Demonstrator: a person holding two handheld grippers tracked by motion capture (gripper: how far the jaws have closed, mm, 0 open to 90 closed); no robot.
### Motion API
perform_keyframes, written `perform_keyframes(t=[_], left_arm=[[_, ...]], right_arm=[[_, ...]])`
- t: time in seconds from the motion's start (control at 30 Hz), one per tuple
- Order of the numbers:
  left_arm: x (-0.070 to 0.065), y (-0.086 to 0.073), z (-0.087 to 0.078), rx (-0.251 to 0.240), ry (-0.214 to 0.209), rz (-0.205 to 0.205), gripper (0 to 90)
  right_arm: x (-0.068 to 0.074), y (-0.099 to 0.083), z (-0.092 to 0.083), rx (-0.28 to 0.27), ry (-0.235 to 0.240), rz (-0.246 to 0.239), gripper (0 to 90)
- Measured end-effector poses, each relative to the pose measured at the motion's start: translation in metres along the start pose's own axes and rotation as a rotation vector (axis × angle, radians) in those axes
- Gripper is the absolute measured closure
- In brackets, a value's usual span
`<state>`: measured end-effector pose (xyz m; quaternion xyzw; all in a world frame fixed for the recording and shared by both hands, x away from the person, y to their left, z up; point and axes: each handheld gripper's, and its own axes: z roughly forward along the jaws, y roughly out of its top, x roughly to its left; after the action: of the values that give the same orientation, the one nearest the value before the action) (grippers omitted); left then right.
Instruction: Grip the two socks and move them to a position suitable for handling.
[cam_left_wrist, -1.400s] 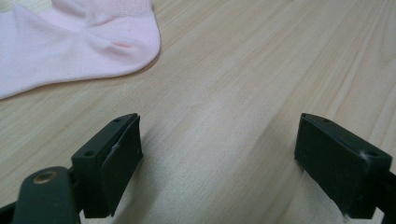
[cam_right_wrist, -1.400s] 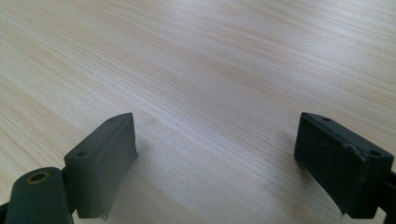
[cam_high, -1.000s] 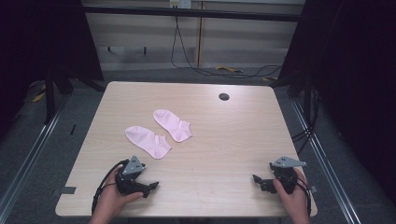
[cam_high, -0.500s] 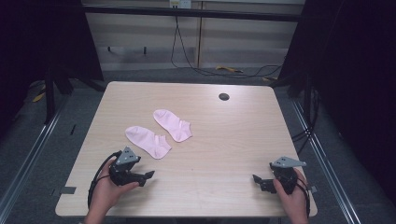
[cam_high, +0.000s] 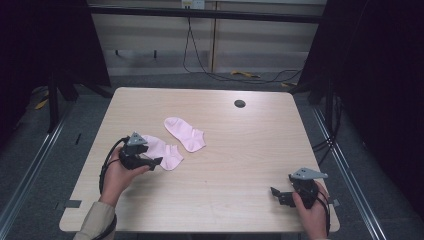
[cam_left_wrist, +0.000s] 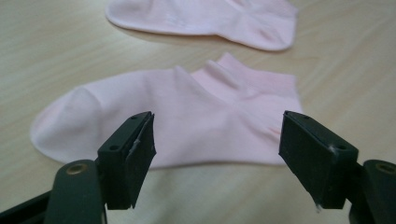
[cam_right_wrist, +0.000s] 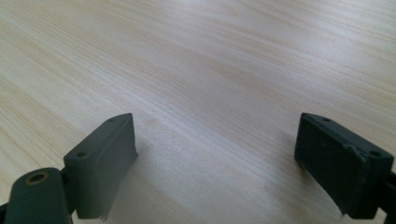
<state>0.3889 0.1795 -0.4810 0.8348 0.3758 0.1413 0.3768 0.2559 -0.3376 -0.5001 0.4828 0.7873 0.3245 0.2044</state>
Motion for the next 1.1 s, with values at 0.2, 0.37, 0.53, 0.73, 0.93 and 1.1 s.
perform_keyframes(t=[0.2,0.37,0.53,0.73,0.93,1.1], left_arm=[[0.005,0.011,0.026,0.015,0.024,-0.090,29.9],[0.004,0.004,0.040,0.072,0.056,-0.091,26.9],[0.000,0.006,0.037,0.093,0.061,-0.062,41.2],[-0.006,0.008,0.034,0.107,0.061,-0.114,74.6],[-0.015,0.011,0.027,0.071,0.009,-0.150,86.8],[-0.034,0.025,0.004,-0.013,-0.030,-0.137,86.5]], right_arm=[[0.000,0.000,0.000,0.000,0.003,0.000,12.3],[-0.001,0.000,0.000,-0.002,0.010,-0.002,12.7],[0.001,-0.001,-0.001,0.000,0.026,-0.019,12.7],[0.001,-0.001,-0.001,0.001,0.028,-0.020,12.7],[0.001,-0.001,-0.001,0.001,0.029,-0.020,12.7],[0.001,-0.001,-0.001,0.000,0.029,-0.019,12.7]])
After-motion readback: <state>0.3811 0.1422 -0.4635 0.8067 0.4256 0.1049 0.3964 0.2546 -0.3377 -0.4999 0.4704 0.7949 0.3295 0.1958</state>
